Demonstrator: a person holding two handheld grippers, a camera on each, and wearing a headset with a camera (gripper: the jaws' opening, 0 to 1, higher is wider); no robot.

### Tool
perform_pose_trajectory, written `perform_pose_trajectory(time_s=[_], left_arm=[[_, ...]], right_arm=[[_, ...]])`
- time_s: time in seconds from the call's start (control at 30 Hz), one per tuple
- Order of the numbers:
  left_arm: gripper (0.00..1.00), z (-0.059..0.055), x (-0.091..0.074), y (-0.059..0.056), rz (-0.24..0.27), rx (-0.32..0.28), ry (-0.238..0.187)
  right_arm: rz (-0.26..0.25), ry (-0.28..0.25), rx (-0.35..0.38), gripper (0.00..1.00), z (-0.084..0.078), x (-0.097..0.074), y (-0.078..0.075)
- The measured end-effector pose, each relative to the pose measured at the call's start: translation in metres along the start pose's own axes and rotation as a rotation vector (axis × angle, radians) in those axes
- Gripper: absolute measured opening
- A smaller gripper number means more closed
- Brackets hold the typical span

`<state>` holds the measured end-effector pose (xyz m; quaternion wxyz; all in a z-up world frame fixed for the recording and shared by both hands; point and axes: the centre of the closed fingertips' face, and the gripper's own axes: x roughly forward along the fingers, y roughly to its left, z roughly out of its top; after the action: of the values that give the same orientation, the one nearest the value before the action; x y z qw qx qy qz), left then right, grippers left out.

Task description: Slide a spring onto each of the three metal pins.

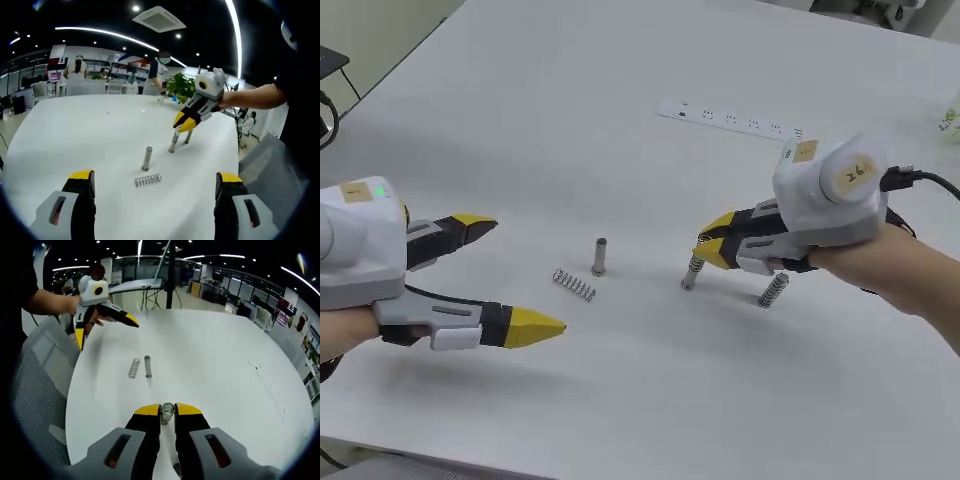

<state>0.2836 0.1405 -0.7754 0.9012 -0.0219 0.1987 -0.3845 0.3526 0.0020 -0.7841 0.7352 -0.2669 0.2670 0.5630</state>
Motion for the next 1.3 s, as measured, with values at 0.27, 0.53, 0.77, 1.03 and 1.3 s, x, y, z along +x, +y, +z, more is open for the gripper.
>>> perform_pose_trajectory(time_s=[0.27, 0.53, 0.77, 1.03, 1.3], left_arm=[[0.98, 0.0, 0.0, 0.0, -0.001, 0.002, 0.004], [0.98, 0.0, -0.001, 0.003, 0.004, 0.001, 0.003], [0.98, -0.001, -0.003, 0.002, 0.007, -0.002, 0.007], [0.98, -0.001, -0.003, 0.0, 0.007, -0.001, 0.008], [0.98, 0.002, -0.002, -0.002, 0.002, 0.002, 0.006]], right_arm=[[-0.001, 0.011, 0.018, 0.08, -0.013, 0.012, 0.001], [-0.007, 0.023, 0.038, 0.08, -0.022, 0.018, -0.001], [-0.003, 0.028, 0.05, 0.08, -0.024, 0.018, 0.001], [-0.004, 0.014, 0.068, 0.09, -0.02, 0.018, 0.001], [-0.028, -0.023, 0.078, 0.13, -0.013, 0.009, -0.004]])
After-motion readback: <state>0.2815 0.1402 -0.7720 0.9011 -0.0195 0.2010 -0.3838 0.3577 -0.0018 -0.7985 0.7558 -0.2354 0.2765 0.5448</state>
